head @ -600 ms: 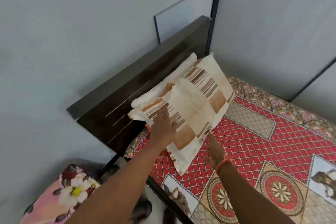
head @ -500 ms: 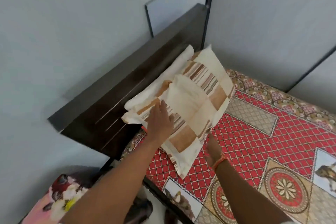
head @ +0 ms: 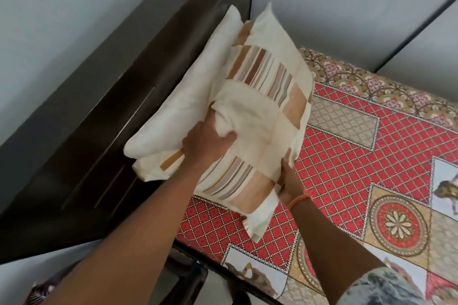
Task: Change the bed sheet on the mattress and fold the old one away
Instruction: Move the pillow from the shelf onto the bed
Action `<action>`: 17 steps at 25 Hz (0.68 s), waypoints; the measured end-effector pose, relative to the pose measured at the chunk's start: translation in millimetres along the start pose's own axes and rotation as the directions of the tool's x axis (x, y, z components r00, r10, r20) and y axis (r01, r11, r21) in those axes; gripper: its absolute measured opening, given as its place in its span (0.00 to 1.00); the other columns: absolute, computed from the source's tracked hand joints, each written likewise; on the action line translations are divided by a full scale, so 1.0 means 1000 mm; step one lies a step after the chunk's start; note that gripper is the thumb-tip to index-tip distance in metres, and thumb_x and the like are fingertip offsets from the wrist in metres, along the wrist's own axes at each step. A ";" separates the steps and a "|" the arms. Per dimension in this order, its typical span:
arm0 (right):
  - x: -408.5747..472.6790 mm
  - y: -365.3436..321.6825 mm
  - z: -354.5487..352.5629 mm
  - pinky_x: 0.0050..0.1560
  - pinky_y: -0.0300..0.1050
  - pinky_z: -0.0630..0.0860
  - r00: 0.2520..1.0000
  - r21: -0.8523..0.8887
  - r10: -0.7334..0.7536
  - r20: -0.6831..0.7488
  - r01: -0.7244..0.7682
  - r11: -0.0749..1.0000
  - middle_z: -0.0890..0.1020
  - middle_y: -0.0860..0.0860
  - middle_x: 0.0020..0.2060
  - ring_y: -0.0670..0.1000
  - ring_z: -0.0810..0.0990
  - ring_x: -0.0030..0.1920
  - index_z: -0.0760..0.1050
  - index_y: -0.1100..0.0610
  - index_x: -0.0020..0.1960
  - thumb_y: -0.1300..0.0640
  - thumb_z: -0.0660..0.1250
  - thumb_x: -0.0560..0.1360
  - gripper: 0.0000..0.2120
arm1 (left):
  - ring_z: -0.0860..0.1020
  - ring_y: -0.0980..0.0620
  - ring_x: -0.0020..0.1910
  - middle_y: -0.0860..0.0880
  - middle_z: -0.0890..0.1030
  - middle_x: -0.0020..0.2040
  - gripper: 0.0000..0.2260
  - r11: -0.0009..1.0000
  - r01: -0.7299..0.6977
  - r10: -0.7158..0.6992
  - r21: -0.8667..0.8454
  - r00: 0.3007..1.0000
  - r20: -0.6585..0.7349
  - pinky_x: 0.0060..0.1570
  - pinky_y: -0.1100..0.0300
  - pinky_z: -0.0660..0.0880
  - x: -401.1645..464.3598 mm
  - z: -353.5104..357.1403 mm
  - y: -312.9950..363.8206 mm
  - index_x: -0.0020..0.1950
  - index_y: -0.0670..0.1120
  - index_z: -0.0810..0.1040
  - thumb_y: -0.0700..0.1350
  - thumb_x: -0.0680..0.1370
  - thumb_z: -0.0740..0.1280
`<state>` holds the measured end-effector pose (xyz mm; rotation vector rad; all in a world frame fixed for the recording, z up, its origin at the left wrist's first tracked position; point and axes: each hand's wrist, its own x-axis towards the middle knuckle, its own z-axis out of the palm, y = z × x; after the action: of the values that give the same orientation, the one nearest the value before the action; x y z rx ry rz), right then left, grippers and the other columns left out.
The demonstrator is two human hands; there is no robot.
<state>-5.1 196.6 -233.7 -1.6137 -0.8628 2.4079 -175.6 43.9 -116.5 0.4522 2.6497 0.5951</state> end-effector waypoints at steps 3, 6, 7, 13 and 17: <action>-0.031 -0.021 -0.040 0.38 0.43 0.81 0.996 -0.130 0.015 -0.091 -0.027 0.991 0.86 0.55 0.43 0.50 0.84 0.37 0.79 0.62 0.56 0.56 0.67 0.77 0.12 | 0.76 0.42 0.61 0.46 0.76 0.65 0.38 0.984 0.126 -0.098 -0.128 0.973 0.208 0.60 0.49 0.74 -0.019 -0.001 0.004 0.75 0.49 0.64 0.63 0.69 0.69; -0.081 -0.037 -0.096 0.44 0.48 0.81 0.987 -0.254 -0.019 -0.161 -0.022 0.967 0.84 0.57 0.45 0.55 0.83 0.39 0.79 0.65 0.56 0.61 0.68 0.74 0.12 | 0.75 0.43 0.60 0.45 0.73 0.66 0.44 0.899 0.344 -0.210 -0.271 0.881 0.424 0.58 0.51 0.74 -0.068 0.008 0.018 0.74 0.44 0.57 0.56 0.66 0.76; -0.101 -0.041 -0.116 0.40 0.46 0.80 0.982 -0.273 -0.056 -0.182 0.005 0.962 0.83 0.57 0.44 0.54 0.82 0.38 0.79 0.64 0.56 0.62 0.67 0.74 0.12 | 0.75 0.44 0.58 0.44 0.73 0.66 0.45 0.859 0.414 -0.227 -0.301 0.835 0.502 0.56 0.52 0.75 -0.090 0.014 0.027 0.74 0.43 0.55 0.53 0.66 0.77; -0.224 -0.050 -0.236 0.36 0.42 0.80 0.929 -0.304 -0.293 -0.225 0.219 0.927 0.86 0.55 0.42 0.52 0.85 0.39 0.80 0.57 0.56 0.55 0.75 0.71 0.15 | 0.82 0.42 0.48 0.40 0.83 0.51 0.37 0.763 0.560 -0.173 -0.323 0.659 0.732 0.53 0.50 0.80 -0.227 0.055 0.077 0.61 0.38 0.74 0.55 0.59 0.78; -0.319 -0.052 -0.325 0.29 0.39 0.79 0.847 -0.266 -0.418 -0.327 0.342 0.901 0.83 0.53 0.37 0.50 0.82 0.32 0.79 0.59 0.54 0.59 0.75 0.71 0.12 | 0.80 0.47 0.29 0.44 0.82 0.33 0.13 0.789 0.485 -0.037 -0.376 0.648 0.760 0.34 0.59 0.78 -0.326 0.075 0.141 0.54 0.40 0.79 0.46 0.73 0.72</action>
<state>405.6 240.3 -35.5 -1.6926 -1.2363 1.7125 172.6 64.7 -16.9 0.0536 1.6170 0.8332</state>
